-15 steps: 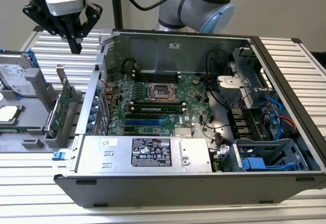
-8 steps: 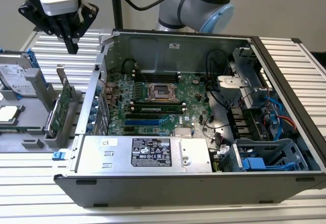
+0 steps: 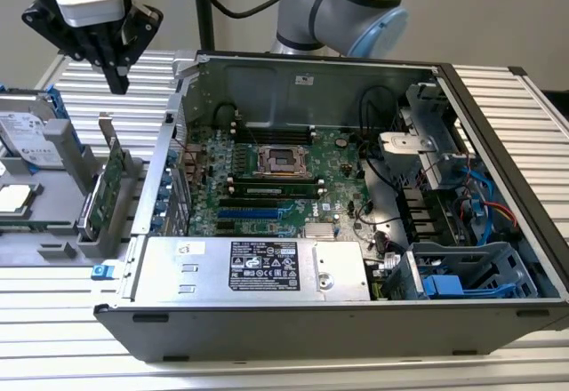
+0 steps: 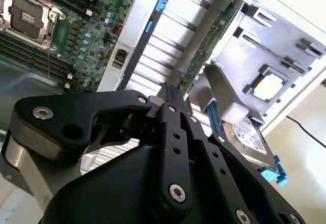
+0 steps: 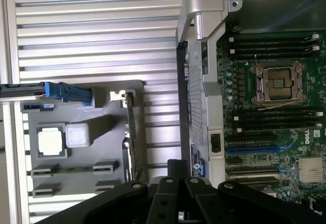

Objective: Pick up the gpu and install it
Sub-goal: 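Reach for the gpu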

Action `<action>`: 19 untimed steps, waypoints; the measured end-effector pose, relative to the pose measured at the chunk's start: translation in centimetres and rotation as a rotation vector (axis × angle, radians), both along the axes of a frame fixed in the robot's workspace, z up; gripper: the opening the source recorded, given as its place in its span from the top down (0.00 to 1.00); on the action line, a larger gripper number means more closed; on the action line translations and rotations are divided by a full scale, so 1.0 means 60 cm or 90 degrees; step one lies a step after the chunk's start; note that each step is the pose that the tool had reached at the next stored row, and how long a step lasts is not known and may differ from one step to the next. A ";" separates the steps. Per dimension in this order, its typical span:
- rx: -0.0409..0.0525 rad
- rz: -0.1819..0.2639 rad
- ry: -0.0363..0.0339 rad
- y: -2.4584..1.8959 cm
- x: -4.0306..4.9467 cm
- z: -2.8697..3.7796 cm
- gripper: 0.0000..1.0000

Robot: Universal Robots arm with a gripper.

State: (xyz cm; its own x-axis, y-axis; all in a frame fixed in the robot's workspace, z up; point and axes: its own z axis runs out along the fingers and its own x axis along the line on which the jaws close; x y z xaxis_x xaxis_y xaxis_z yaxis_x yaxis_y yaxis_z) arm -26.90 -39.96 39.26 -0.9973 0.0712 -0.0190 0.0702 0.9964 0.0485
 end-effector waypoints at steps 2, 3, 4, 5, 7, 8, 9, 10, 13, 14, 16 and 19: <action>0.0000 0.000 0.0000 -0.0001 -0.004 0.000 1.00; 0.0000 0.000 0.0000 -0.0001 -0.006 0.000 1.00; 0.0000 0.000 0.0000 -0.0001 -0.008 0.000 1.00; 0.0000 0.000 0.0000 -0.0001 -0.009 0.000 1.00; 0.0000 0.000 0.0000 -0.0001 -0.013 0.000 1.00; 0.0000 0.000 0.0000 -0.0002 -0.015 0.000 1.00; 0.0000 0.000 0.0000 -0.0001 -0.017 0.000 1.00; 0.0000 0.000 0.0000 -0.0001 -0.019 0.000 1.00; 0.0000 0.000 0.0000 -0.0002 -0.024 0.000 1.00; 0.0000 0.000 0.0000 -0.0002 -0.026 0.000 1.00; 0.0000 0.000 0.0000 -0.0002 -0.029 0.000 1.00; 0.0000 0.000 0.0000 -0.0002 -0.034 0.000 1.00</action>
State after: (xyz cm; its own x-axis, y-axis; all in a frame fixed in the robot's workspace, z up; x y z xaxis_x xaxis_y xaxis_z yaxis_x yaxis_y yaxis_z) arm -28.96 -39.97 39.26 -0.9973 0.0712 -0.0190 0.0702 0.9964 0.0485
